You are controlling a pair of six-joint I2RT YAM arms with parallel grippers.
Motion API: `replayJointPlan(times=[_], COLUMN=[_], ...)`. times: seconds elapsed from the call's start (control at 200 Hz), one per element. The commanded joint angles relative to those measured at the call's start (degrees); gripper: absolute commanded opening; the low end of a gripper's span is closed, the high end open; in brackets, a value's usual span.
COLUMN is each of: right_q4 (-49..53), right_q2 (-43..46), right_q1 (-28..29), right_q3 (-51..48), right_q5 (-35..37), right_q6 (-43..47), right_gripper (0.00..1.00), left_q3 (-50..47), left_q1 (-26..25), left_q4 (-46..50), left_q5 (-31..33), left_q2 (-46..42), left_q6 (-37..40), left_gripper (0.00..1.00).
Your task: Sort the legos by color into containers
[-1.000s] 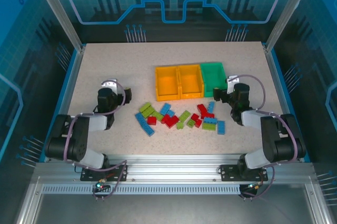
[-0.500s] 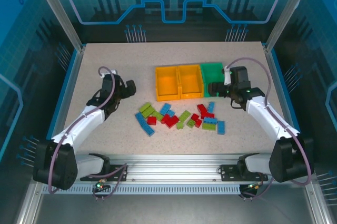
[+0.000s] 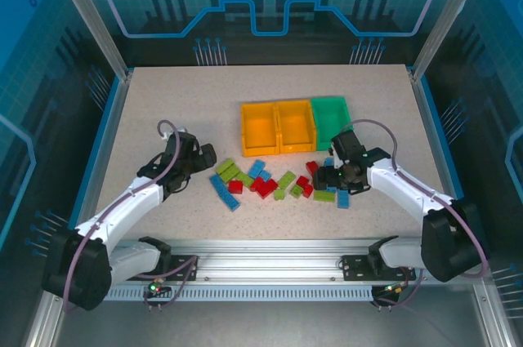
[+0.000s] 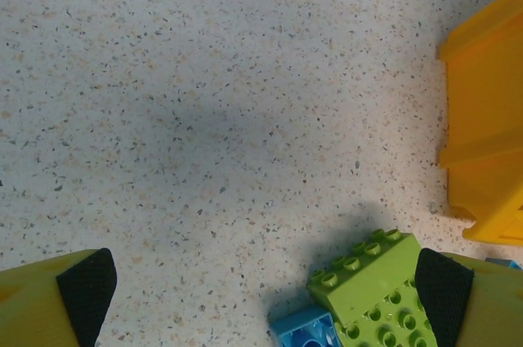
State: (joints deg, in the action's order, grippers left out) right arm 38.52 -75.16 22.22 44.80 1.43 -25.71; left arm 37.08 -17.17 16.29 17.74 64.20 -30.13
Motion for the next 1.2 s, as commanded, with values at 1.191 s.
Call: replayJointPlan(times=[1.191], right_q4=[3.23], right_q2=[-2.74], right_q1=[2.57], right_q3=[1.03], right_q5=[8.63], right_q6=[-5.30], right_gripper=[0.80], left_q3=[-1.09], left_q1=[-0.52], left_q4=[0.22], left_q5=[-0.96], left_q2=[0.65], left_q6=[-1.01], left_gripper=[0.99])
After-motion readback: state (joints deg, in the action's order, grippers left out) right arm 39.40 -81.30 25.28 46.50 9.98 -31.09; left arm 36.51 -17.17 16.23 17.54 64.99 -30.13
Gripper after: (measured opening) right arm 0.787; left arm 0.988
